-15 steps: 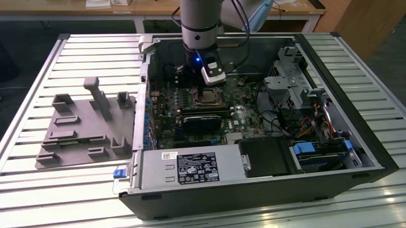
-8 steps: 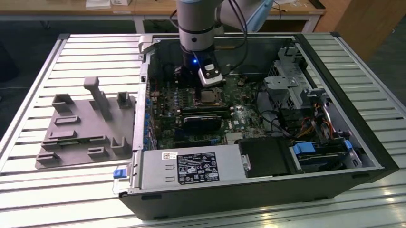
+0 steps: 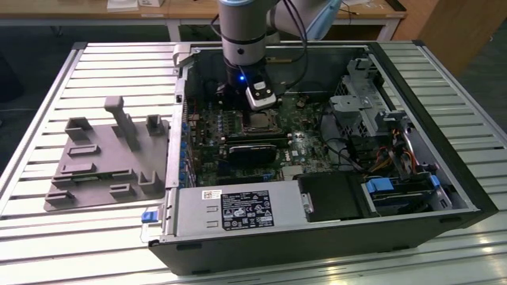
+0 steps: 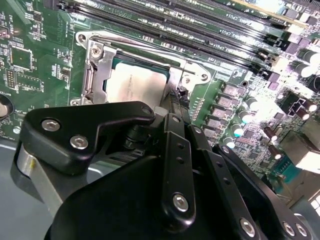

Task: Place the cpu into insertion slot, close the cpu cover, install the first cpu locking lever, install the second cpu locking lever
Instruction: 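Close the cpu cover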

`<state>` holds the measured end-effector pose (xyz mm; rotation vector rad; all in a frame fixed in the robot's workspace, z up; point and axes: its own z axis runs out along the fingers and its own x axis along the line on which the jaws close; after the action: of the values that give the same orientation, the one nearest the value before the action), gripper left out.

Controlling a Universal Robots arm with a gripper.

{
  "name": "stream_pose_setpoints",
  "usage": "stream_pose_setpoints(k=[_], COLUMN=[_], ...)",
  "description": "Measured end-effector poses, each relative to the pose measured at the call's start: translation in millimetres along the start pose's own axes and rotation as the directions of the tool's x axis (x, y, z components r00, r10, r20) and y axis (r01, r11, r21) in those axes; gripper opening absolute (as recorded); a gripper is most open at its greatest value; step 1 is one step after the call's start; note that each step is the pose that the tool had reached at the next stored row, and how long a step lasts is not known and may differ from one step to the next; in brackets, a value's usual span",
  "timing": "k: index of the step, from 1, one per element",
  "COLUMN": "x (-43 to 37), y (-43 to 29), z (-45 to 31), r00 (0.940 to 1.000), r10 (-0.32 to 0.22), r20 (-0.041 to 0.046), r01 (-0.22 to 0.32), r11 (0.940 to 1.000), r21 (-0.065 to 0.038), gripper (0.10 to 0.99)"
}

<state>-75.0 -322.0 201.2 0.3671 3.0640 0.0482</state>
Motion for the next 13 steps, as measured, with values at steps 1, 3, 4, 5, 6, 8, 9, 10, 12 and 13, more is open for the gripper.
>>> stream_pose_setpoints(k=[1,3,4,5,6,8,9,10,12,13], x=[0.0,0.1,0.1,0.0,-0.3,-1.4,-2.1,-2.9,-4.4,-4.6], y=[0.0,0.0,0.0,0.0,0.1,0.4,0.5,0.7,1.1,1.1], z=[0.2,0.4,0.4,0.5,0.6,0.7,0.8,0.9,1.0,1.0], r00=[1.0000,1.0000,1.0000,1.0000,1.0000,1.0000,1.0000,1.0000,1.0000,1.0000], r10=[0.000,0.000,0.000,0.000,0.000,0.000,0.000,0.000,0.000,0.000], r20=[0.0000,0.0000,0.0000,0.0000,0.0000,0.0000,0.0001,0.0001,0.0000,0.0001], r01=[0.000,0.000,0.000,0.000,0.000,0.000,0.000,0.000,0.000,0.000], r11=[1.0000,1.0000,1.0000,1.0000,1.0000,1.0000,1.0000,1.0000,1.0000,1.0000], r21=[0.000,0.000,0.000,0.000,0.000,0.000,0.000,0.000,0.000,0.000], gripper=[0.106,0.106,0.106,0.106,0.106,0.106,0.106,0.106,0.106,0.106])
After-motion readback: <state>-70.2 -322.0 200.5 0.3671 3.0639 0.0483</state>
